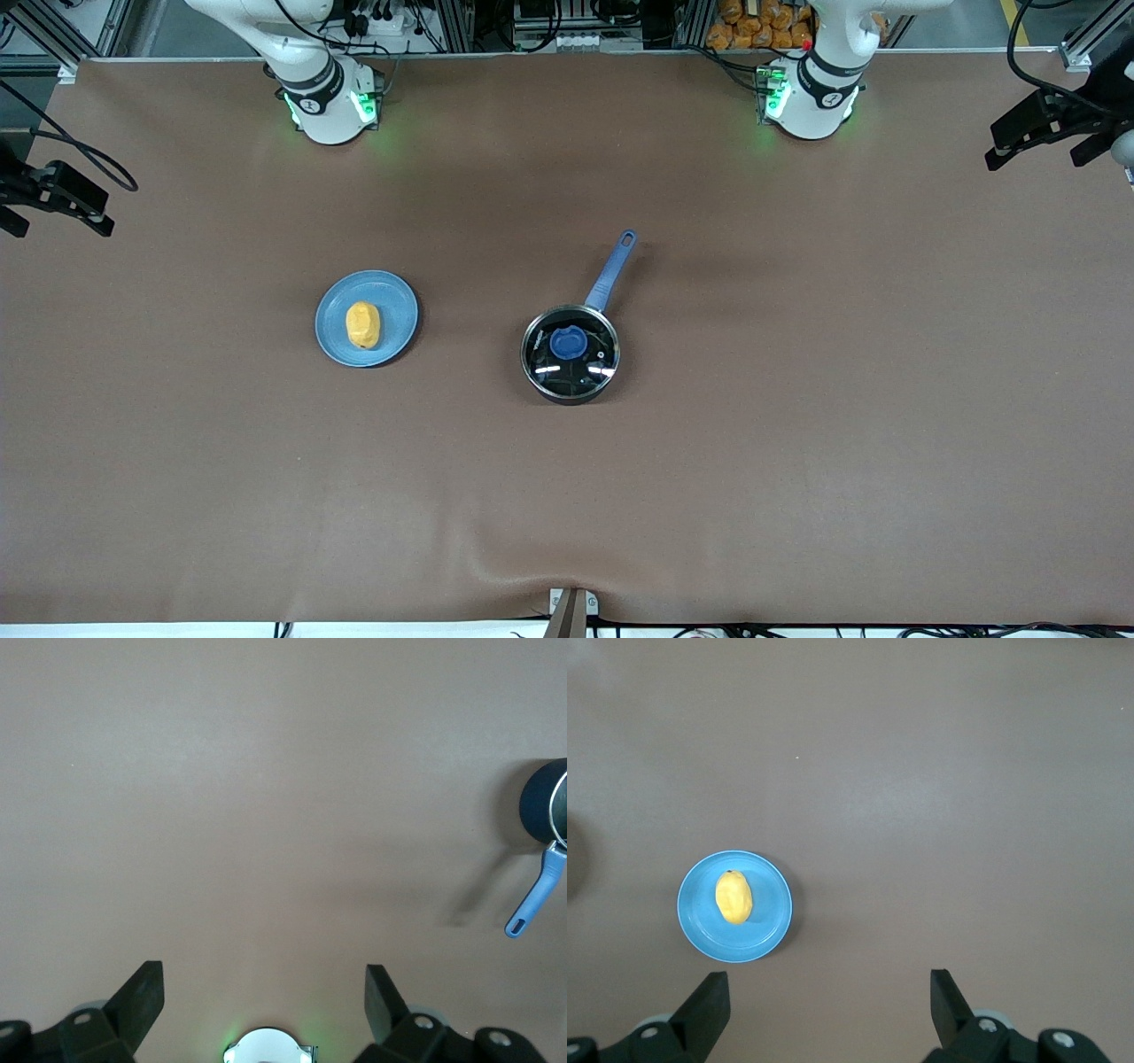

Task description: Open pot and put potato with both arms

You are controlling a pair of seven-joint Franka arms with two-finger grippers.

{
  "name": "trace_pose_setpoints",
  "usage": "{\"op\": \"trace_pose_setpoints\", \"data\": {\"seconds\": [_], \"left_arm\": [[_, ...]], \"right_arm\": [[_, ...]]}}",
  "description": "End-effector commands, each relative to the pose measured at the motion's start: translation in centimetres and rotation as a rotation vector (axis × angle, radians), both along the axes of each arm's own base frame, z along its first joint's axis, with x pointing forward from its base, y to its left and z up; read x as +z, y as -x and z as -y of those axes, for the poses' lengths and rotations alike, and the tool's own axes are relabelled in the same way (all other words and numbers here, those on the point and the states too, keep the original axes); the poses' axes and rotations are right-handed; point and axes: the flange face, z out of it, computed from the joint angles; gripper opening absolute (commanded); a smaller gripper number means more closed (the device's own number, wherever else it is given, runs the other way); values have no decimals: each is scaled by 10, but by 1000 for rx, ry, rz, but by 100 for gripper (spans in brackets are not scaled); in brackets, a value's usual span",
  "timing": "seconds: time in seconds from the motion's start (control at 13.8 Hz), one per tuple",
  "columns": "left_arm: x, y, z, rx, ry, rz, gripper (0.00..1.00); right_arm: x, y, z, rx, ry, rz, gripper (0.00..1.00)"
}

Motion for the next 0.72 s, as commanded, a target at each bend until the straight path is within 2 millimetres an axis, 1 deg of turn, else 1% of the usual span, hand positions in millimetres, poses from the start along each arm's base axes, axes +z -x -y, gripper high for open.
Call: {"op": "trace_pose_setpoints", "data": {"seconds": [0.0,0.22,0.65], "left_arm": [[5,-1,-12,8,5,-10,100],[8,-2,-19,24,3,-3,100],[5,1,-41,36,13,-28,100]], "right_arm": [[6,-2,1,-2,-12,2,100],[6,-2,1,-2,-12,4,100],[7,-3,1,0,-13,14,100]]}}
